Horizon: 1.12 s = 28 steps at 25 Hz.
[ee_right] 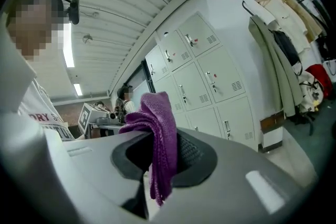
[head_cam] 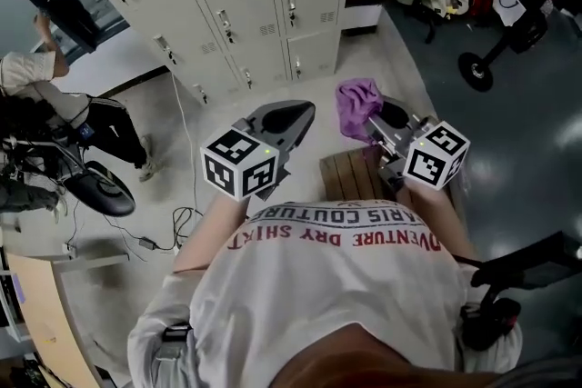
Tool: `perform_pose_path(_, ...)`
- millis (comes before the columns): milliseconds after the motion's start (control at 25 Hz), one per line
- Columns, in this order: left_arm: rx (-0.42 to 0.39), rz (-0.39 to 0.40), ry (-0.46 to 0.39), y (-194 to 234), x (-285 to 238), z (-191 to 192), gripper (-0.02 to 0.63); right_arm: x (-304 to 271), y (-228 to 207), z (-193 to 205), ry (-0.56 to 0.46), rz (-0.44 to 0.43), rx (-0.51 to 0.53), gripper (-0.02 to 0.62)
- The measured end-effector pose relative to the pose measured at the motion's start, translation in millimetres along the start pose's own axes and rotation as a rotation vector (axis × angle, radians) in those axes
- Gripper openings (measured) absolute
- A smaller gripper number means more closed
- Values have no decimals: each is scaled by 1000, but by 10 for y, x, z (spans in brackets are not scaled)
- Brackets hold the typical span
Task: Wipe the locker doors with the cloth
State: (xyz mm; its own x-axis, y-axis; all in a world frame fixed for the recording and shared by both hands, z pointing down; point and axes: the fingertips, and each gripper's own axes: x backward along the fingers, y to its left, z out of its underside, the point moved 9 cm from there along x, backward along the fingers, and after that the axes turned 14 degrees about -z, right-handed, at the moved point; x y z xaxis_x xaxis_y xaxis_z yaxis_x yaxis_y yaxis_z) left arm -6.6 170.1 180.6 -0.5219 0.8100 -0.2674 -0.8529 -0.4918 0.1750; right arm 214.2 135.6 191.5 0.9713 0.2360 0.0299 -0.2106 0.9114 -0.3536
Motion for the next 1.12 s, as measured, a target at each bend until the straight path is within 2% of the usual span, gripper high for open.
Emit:
perform_pose_path(240, -21, 21, -36, 307, -363, -185, 0, -107, -424, -228, -34, 13, 52, 52)
perform_pose_path(560, -46, 46, -24, 1131, -1289, -335, -1, -719, -1472, -313, -33, 44, 42, 53)
perform_pose_path(800, -25, 7, -29, 2040, -1926, -333, -2, -1418, -2430, -413, -57, 18, 45, 53)
perform_pose_path(960, -46, -41, 2, 2592, -2382, -203, 0, -1863, -3041, -263, -40, 3, 39, 52)
perform_pose_path(1120, 6, -56, 24, 2947, -2626, -78, 0, -2103, -3423, -92, -31, 16, -12, 53)
